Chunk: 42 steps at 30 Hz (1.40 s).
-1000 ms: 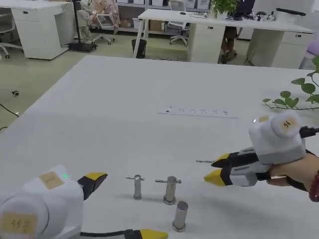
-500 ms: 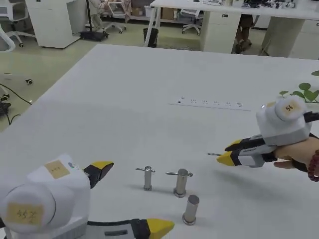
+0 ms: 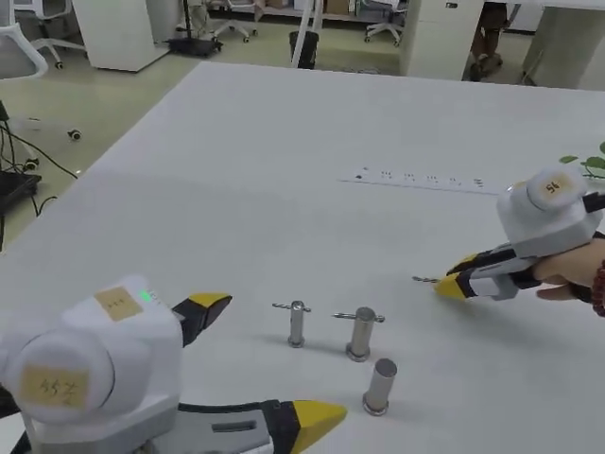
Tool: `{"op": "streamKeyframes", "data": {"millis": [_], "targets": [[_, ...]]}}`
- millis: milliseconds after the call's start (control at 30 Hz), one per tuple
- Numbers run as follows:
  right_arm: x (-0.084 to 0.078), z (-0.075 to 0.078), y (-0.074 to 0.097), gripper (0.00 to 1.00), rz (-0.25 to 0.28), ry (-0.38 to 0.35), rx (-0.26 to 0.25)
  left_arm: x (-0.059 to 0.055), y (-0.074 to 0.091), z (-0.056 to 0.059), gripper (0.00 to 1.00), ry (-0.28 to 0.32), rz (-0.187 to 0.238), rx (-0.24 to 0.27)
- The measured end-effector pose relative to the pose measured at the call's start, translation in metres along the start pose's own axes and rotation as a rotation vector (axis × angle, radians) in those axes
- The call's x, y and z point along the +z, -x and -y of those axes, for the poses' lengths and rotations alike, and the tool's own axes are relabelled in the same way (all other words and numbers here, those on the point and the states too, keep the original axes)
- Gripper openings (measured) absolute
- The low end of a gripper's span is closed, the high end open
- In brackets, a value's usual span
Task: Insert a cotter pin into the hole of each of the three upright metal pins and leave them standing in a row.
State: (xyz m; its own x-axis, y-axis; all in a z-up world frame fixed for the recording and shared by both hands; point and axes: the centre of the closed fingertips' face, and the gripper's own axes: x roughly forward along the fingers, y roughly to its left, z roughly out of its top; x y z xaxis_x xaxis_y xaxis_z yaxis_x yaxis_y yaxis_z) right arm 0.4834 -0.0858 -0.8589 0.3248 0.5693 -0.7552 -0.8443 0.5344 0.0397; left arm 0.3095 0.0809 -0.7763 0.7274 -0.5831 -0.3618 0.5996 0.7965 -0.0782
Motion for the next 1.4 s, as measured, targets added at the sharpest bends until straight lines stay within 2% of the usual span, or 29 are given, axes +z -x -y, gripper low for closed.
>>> {"op": "streamKeyframes", "data": {"millis": [300,433,467,533,600,700,800,933,1267,1400], "targets": [[-0.002,0.005,-0.001,0.15,-0.036,0.059,0.004,-0.003,0.0,0.001,0.92,0.001,-0.01,-0.004],[-0.003,0.004,-0.001,0.13,-0.076,0.116,0.005,-0.005,0.0,0.001,0.91,-0.001,-0.015,-0.003],[-0.003,0.004,0.0,0.13,-0.095,0.171,0.007,-0.005,0.0,0.001,0.91,0.002,-0.016,-0.004],[-0.003,0.0,-0.001,0.11,-0.104,0.162,0.014,-0.005,0.0,0.002,0.91,0.001,-0.016,-0.007],[-0.003,-0.002,-0.001,0.09,-0.134,0.21,0.023,-0.006,0.0,0.003,0.91,0.0,-0.018,-0.01],[-0.003,-0.005,-0.002,0.07,-0.162,0.235,0.03,-0.006,0.0,0.005,0.91,0.001,-0.022,-0.015],[-0.004,-0.006,-0.002,0.06,-0.212,0.314,0.032,-0.006,0.0,0.005,0.91,0.003,-0.025,-0.016],[-0.004,-0.006,-0.003,0.04,-0.253,0.36,0.03,-0.006,0.0,0.004,0.92,0.004,-0.026,-0.012],[-0.005,-0.006,-0.002,0.02,-0.274,0.449,0.008,-0.006,0.0,0.007,0.9,0.007,-0.033,-0.024],[-0.003,-0.005,0.002,0.02,-0.267,0.487,-0.003,-0.004,0.001,0.006,0.88,0.002,-0.035,-0.025]]}}
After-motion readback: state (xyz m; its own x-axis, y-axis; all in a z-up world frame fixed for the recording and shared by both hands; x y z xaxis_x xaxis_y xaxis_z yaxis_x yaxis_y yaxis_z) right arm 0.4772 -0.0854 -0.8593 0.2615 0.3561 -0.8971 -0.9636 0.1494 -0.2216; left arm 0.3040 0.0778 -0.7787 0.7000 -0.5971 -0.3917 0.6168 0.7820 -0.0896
